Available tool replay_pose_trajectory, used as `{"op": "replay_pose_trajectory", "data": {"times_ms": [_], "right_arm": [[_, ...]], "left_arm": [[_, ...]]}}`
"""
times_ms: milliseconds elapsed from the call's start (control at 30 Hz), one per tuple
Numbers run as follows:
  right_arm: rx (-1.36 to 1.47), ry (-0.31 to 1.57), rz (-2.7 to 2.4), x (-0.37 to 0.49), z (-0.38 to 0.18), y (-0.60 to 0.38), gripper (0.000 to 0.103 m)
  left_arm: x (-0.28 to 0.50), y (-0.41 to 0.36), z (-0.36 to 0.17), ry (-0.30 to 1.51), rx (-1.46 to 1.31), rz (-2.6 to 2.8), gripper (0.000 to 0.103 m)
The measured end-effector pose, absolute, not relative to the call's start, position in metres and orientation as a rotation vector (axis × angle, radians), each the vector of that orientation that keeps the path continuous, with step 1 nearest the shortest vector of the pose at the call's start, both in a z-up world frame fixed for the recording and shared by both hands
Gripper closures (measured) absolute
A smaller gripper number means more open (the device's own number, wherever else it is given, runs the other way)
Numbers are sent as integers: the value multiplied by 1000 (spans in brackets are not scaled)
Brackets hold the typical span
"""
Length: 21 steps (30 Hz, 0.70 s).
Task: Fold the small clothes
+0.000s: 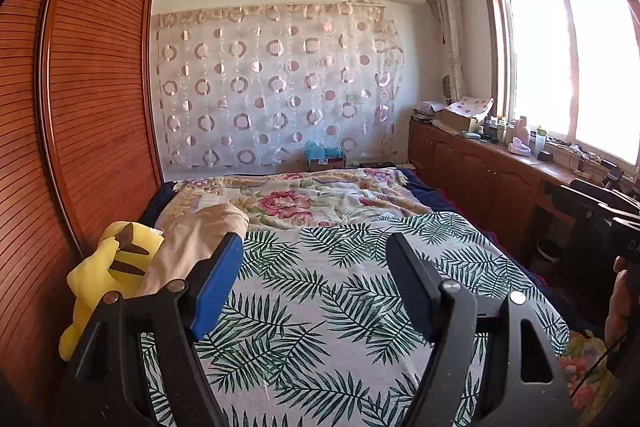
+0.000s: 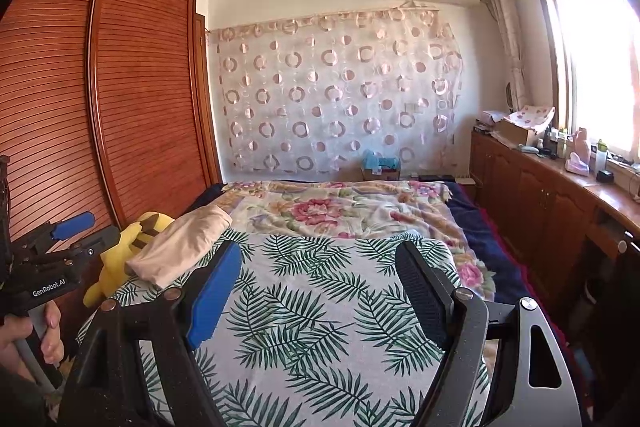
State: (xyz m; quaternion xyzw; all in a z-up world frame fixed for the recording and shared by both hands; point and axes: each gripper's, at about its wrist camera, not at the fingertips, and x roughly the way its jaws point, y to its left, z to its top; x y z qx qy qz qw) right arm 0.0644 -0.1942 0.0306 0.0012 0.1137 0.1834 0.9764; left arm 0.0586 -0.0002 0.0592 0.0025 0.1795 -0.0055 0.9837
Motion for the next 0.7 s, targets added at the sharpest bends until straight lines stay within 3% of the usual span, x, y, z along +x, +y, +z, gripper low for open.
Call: {"op": "replay_pose_trajectory", "data": {"times_ms": [700], "right_arm": [[3,226,369,63,30,-194,22]], "left_arm": [[59,1,59,359,6,-11,28]]}}
